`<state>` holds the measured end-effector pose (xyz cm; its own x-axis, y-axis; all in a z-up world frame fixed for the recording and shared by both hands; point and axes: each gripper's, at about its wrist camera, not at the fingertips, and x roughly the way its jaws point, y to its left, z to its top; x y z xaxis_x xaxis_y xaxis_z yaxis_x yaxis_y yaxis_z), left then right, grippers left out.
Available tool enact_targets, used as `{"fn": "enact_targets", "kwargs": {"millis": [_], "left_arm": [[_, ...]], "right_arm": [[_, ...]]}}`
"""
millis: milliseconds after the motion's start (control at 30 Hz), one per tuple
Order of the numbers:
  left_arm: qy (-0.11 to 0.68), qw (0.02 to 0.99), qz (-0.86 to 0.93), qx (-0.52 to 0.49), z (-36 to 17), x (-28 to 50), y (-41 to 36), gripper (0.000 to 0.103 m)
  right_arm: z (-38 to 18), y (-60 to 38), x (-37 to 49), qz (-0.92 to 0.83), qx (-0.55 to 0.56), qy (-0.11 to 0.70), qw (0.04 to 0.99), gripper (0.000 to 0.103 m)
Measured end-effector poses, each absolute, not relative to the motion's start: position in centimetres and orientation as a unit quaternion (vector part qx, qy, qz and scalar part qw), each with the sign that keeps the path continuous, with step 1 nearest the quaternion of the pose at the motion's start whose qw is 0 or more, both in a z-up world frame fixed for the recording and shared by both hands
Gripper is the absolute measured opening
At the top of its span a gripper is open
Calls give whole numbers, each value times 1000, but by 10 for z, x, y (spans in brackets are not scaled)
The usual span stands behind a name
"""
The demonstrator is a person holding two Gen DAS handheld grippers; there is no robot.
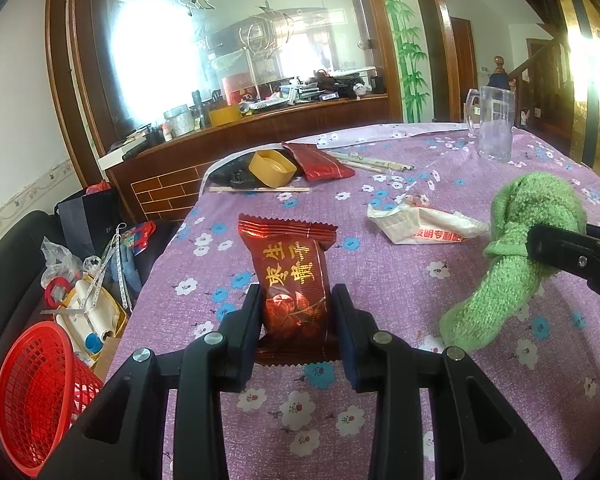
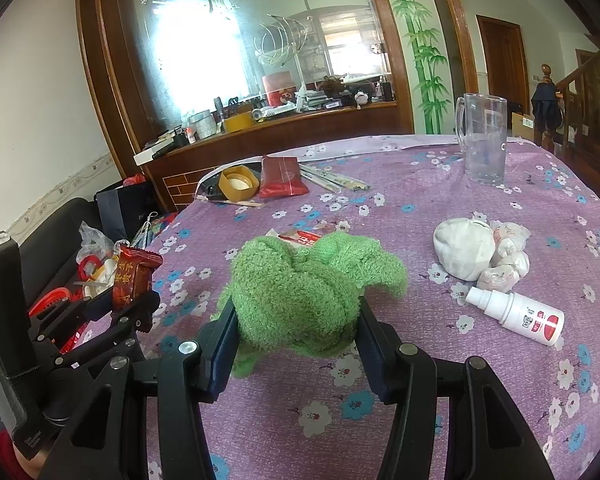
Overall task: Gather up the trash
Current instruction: 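Lift the candy packet with the left tool while the right tool lifts the green towel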
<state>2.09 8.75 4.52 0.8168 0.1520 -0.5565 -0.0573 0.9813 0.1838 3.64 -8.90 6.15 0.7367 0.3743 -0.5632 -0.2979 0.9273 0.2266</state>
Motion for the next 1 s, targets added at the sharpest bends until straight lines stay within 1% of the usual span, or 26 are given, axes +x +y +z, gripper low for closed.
{"fn": "enact_targets", "kwargs": {"millis": [233,433,633,1000], "left_arm": [[310,947,50,66,47,23,94,33],[314,945,52,77,53,12,91,33],[323,943,47,69,56,-8,92,33],[323,943,53,51,57,-55,101,33]], "right_arm": [[64,-93,38,159,54,307,937,59],[73,-99,31,157,61,312,935,59],[85,-108,5,153,67,310,936,59],[88,-95,-45,173,67,311,932,59]]}}
